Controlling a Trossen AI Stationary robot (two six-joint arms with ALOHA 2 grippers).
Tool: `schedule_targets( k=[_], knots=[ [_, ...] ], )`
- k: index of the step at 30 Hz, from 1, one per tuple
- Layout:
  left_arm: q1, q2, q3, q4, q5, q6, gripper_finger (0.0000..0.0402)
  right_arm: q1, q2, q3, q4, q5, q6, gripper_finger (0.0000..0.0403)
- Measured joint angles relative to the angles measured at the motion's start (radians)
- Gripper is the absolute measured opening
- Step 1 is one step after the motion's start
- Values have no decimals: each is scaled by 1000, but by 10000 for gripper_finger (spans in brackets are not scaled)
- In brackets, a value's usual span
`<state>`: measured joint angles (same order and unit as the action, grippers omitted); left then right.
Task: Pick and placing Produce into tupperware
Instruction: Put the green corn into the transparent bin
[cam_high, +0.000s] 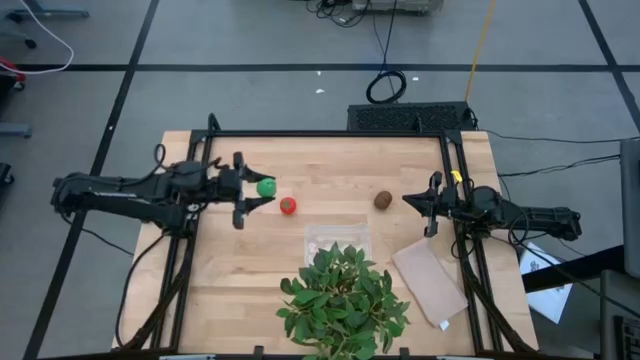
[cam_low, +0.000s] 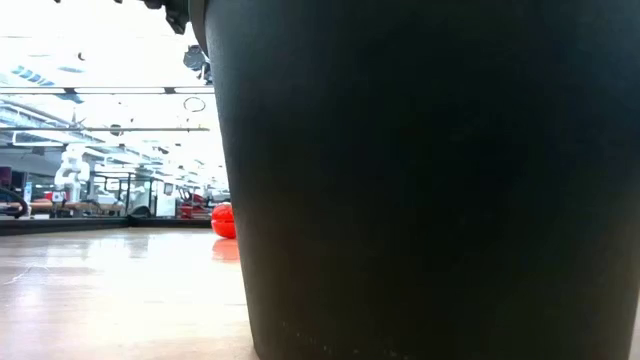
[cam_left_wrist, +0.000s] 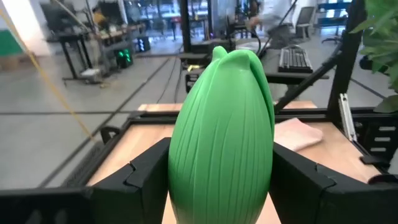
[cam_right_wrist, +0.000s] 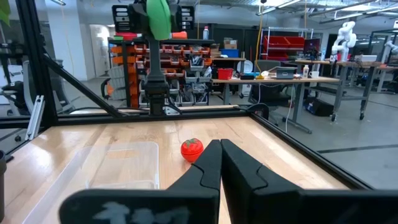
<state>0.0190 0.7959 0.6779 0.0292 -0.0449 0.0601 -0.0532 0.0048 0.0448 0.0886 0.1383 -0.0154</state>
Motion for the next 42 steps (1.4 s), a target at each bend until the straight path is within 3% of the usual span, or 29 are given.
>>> schedule_targets(
  k=[17, 42],
  knots=[
    [148, 295, 119, 51, 315, -17, 223, 0, 0, 0, 1, 0, 0, 0],
    [161, 682, 265, 50, 466, 9, 223, 0, 0, 0, 5, 0, 0, 0]
  ],
)
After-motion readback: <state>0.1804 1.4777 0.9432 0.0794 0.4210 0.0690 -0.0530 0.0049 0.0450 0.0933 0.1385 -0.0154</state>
